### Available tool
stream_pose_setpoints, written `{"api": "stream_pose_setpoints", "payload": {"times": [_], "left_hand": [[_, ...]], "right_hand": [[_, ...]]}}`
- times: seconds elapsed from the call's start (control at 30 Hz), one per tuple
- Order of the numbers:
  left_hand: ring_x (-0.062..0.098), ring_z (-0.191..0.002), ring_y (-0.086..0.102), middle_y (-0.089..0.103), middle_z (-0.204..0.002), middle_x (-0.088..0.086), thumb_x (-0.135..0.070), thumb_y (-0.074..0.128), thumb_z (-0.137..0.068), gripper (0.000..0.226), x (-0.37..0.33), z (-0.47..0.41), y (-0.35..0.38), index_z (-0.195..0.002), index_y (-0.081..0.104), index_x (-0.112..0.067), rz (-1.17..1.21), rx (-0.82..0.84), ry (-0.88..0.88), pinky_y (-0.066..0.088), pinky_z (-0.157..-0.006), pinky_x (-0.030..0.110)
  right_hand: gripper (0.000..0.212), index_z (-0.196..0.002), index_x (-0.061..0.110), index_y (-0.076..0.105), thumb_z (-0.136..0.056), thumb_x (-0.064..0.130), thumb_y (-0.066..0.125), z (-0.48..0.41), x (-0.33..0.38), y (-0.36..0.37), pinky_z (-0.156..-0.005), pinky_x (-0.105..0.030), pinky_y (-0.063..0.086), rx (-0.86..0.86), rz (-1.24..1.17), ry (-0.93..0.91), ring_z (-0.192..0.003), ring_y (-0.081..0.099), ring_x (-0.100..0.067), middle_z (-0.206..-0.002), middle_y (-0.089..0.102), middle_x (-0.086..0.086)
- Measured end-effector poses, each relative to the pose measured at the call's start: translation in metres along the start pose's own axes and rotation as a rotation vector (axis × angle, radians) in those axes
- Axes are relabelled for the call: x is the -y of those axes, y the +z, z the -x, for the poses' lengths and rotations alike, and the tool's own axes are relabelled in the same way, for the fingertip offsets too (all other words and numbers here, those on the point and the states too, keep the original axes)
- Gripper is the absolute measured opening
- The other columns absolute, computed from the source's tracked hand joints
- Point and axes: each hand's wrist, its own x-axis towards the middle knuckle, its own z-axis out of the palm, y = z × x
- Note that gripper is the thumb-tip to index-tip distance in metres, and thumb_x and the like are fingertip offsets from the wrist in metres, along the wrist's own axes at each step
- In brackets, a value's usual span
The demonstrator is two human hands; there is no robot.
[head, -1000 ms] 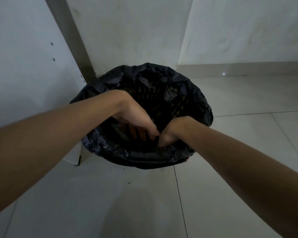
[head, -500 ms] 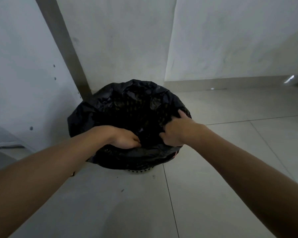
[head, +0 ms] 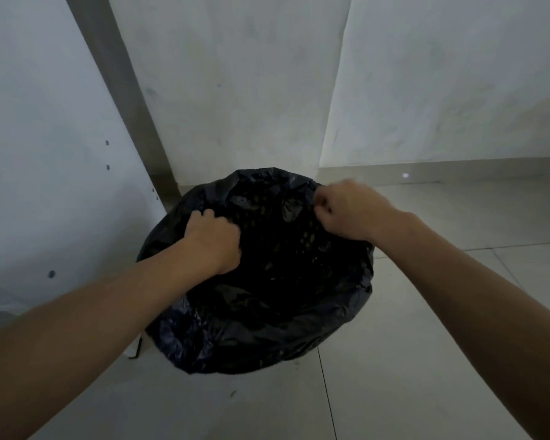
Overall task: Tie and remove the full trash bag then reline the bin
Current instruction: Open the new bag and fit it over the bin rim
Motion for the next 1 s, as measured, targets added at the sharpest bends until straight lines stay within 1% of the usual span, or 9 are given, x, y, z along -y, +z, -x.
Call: {"api": "stream_pose_setpoints", "payload": {"times": [0.07, 0.17, 0.27, 0.33, 0.47, 0.6, 0.73, 0.87, 1.0], "left_hand": [[0.035, -0.118, 0.05, 0.06, -0.126, 0.011, -0.042, 0.041, -0.097, 0.04, -0.003, -0.017, -0.012, -0.123, 0.057, -0.016, 0.118, -0.343, -0.001, 0.039, -0.095, 0.046], [0.034, -0.121, 0.047, 0.054, -0.134, 0.011, -0.037, 0.041, -0.099, 0.042, 0.011, -0.053, -0.024, -0.137, 0.047, -0.019, 0.357, -0.655, -0.004, 0.041, -0.094, 0.048], [0.035, -0.138, 0.039, 0.04, -0.153, 0.014, -0.045, 0.026, -0.105, 0.054, 0.033, -0.092, -0.031, -0.15, 0.035, -0.017, 0.831, -0.307, -0.138, 0.031, -0.112, 0.046], [0.03, -0.144, 0.033, 0.03, -0.16, 0.012, -0.054, 0.019, -0.104, 0.067, 0.042, -0.11, -0.034, -0.153, 0.032, -0.011, 1.046, 0.068, -0.184, 0.024, -0.118, 0.038], [0.026, -0.093, 0.067, 0.067, -0.12, 0.01, -0.048, 0.036, -0.1, 0.046, 0.052, -0.126, -0.036, -0.107, 0.067, -0.015, 1.171, 0.338, -0.117, 0.051, -0.084, 0.032], [0.03, -0.087, 0.069, 0.075, -0.091, 0.013, -0.043, 0.038, -0.099, 0.046, 0.061, -0.129, -0.03, -0.093, 0.071, -0.012, 1.297, 0.466, -0.088, 0.052, -0.091, 0.038], [0.029, -0.086, 0.07, 0.074, -0.095, 0.018, -0.034, 0.039, -0.1, 0.043, 0.068, -0.13, -0.011, -0.095, 0.071, -0.005, 1.32, 0.448, -0.16, 0.055, -0.083, 0.036], [0.03, -0.091, 0.074, 0.076, -0.102, 0.018, -0.044, 0.039, -0.1, 0.057, 0.077, -0.123, 0.005, -0.094, 0.078, -0.004, 1.477, 0.632, -0.137, 0.057, -0.078, 0.034], [0.026, -0.091, 0.075, 0.076, -0.106, 0.014, -0.052, 0.046, -0.098, 0.054, 0.081, -0.116, 0.01, -0.096, 0.078, -0.009, 1.496, 0.534, -0.144, 0.056, -0.079, 0.033]], "right_hand": [[0.035, -0.122, 0.015, 0.063, -0.092, 0.027, 0.048, -0.02, -0.004, 0.003, -0.095, -0.046, 0.048, -0.148, -0.085, -0.007, -0.113, 0.057, -0.036, -0.122, 0.062, -0.013], [0.042, -0.131, 0.011, 0.058, -0.101, 0.037, 0.045, -0.05, -0.02, 0.012, -0.105, -0.04, 0.041, -0.038, -0.475, 0.218, -0.123, 0.053, -0.031, -0.134, 0.057, -0.014], [0.058, -0.117, 0.005, 0.063, -0.102, 0.054, 0.036, -0.061, -0.039, 0.027, -0.082, -0.035, 0.051, 0.317, -1.157, 0.661, -0.095, 0.065, -0.027, -0.111, 0.066, -0.014], [0.061, -0.095, 0.005, 0.073, -0.098, 0.058, 0.041, -0.063, -0.049, 0.037, -0.068, -0.032, 0.052, 0.511, -1.275, 0.752, -0.074, 0.072, -0.027, -0.092, 0.073, -0.017], [0.044, -0.08, 0.004, 0.077, -0.097, 0.037, 0.054, -0.069, -0.058, 0.051, -0.064, -0.032, 0.06, 0.652, -1.205, 0.726, -0.07, 0.074, -0.026, -0.086, 0.077, -0.016], [0.031, -0.09, 0.005, 0.072, -0.099, 0.028, 0.054, -0.075, -0.065, 0.052, -0.052, -0.03, 0.058, 0.505, -1.315, 0.764, -0.064, 0.074, -0.024, -0.081, 0.077, -0.014], [0.029, -0.108, 0.01, 0.073, -0.095, 0.029, 0.056, -0.075, -0.075, 0.059, -0.07, -0.032, 0.058, 0.218, -1.671, 0.725, -0.081, 0.074, -0.026, -0.1, 0.076, -0.012], [0.033, -0.102, 0.008, 0.072, -0.094, 0.032, 0.051, -0.062, -0.084, 0.068, -0.069, -0.031, 0.056, 0.261, -1.624, 0.724, -0.074, 0.072, -0.027, -0.089, 0.074, -0.012], [0.019, -0.101, 0.009, 0.078, -0.087, 0.015, 0.067, -0.057, -0.077, 0.074, -0.08, -0.034, 0.061, 0.122, -1.469, 0.653, -0.088, 0.073, -0.026, -0.096, 0.077, -0.01]]}}
